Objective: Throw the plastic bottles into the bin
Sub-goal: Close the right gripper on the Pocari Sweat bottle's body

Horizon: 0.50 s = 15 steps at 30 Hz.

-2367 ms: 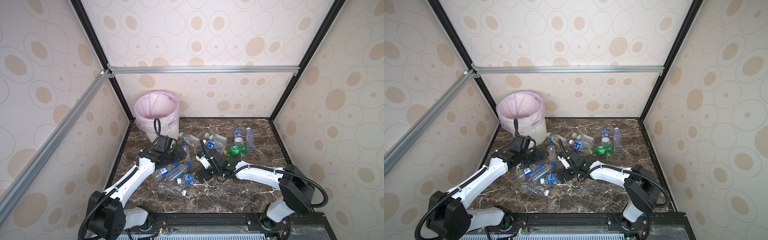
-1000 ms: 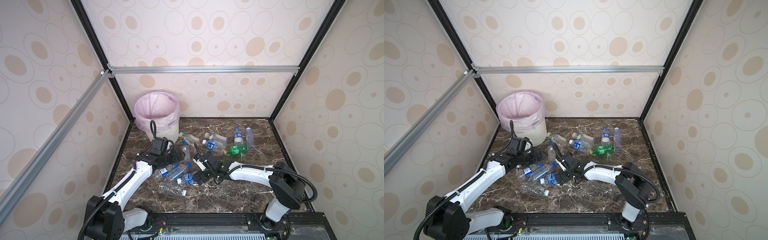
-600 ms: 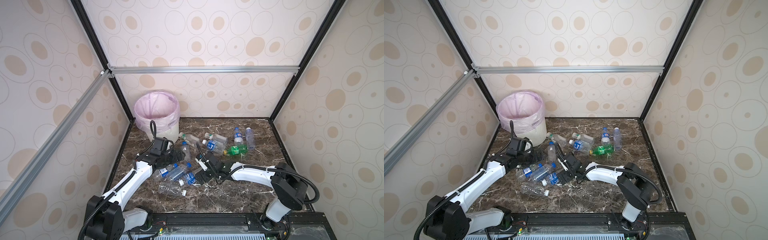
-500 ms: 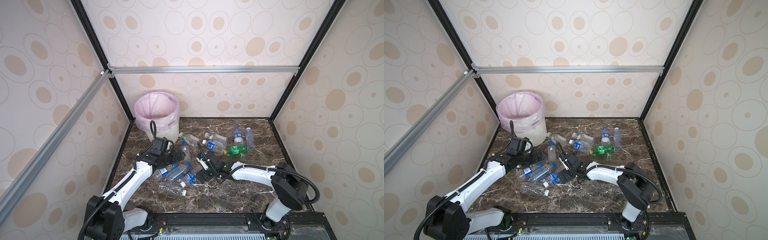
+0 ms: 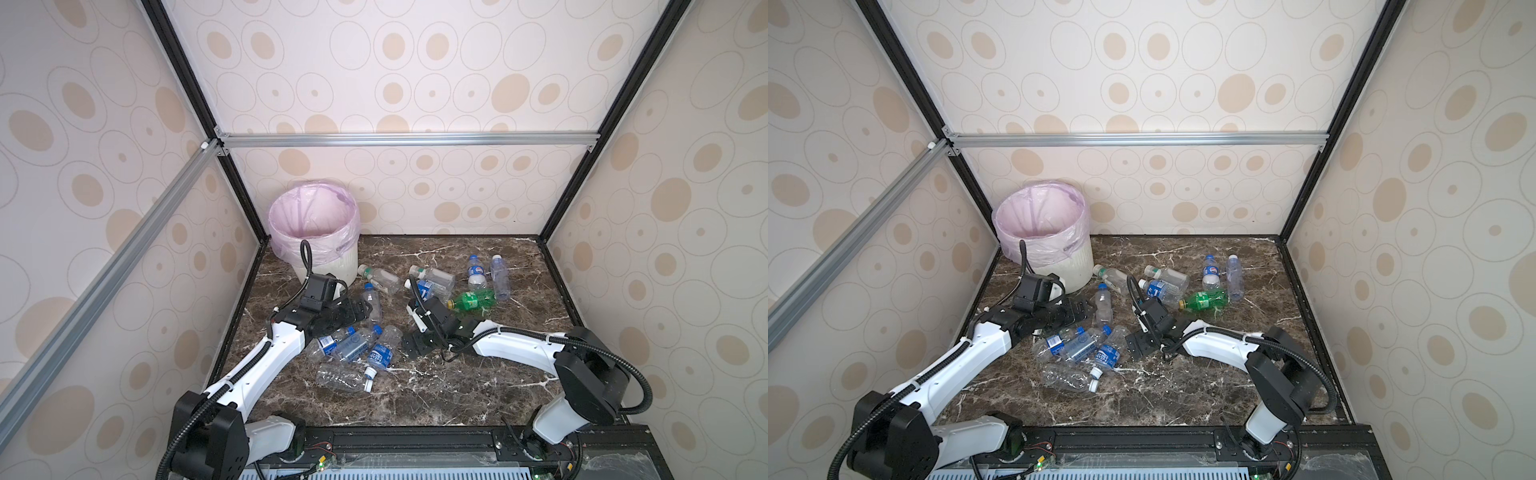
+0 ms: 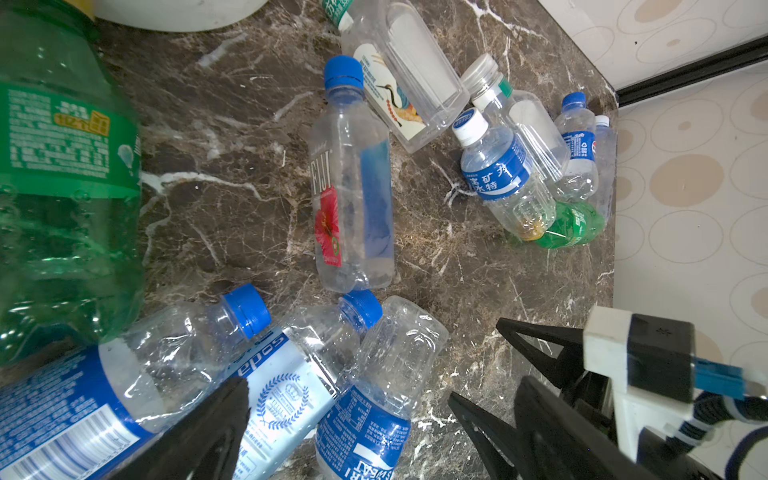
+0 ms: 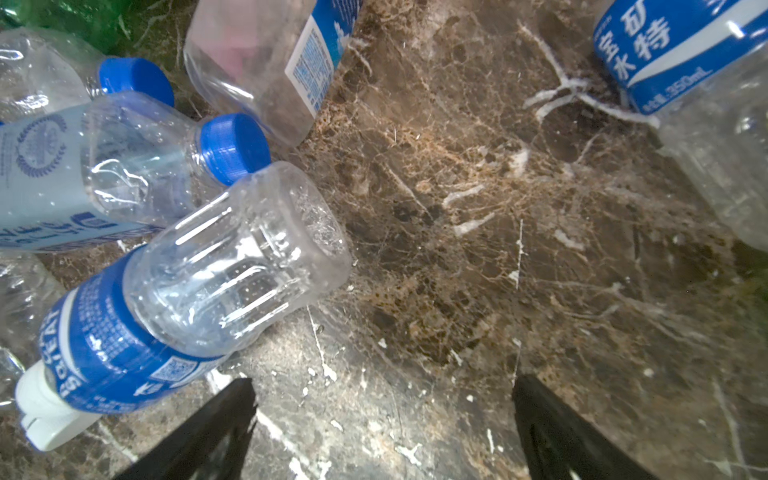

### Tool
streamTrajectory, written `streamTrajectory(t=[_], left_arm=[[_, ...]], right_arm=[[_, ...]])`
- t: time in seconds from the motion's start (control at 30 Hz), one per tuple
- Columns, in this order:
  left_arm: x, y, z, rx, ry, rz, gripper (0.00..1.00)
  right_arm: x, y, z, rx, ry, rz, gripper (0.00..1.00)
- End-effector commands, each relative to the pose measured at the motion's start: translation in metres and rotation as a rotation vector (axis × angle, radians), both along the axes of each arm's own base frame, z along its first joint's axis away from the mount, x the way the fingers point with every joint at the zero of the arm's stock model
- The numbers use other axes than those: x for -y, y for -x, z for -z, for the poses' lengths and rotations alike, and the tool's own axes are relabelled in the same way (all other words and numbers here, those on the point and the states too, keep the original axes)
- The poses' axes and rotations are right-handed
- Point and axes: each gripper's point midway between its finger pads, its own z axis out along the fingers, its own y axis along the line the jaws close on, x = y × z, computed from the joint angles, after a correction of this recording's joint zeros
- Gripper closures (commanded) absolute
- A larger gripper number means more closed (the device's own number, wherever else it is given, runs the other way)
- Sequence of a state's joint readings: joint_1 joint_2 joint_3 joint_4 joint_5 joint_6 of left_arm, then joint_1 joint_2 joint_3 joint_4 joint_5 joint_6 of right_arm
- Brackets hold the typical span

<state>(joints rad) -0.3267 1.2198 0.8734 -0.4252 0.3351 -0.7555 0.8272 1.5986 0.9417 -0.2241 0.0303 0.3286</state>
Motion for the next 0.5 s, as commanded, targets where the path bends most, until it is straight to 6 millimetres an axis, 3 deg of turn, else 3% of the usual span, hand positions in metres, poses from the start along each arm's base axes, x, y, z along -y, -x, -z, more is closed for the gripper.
streamTrajectory(t=[0.0,0.2,0.47], left_arm=[[0.0,-0.004,-0.001,0.001,0.013,-0.012,0.01],[0.002,-0.004,-0.002,0.003,0.021,-0.009,0.01],[0.001,-0.001,0.002,-0.003,0.021,-0.007,0.01]], right_arm=[[-0.004,-0.002,-0.017,-0.039,-0.051,0.109,0.0],[-0.023,0.004,-0.031,-0.085,-0.124,0.219,0.0],[-0.035,0.009,-0.013,-0.163,-0.147,0.345,0.0]])
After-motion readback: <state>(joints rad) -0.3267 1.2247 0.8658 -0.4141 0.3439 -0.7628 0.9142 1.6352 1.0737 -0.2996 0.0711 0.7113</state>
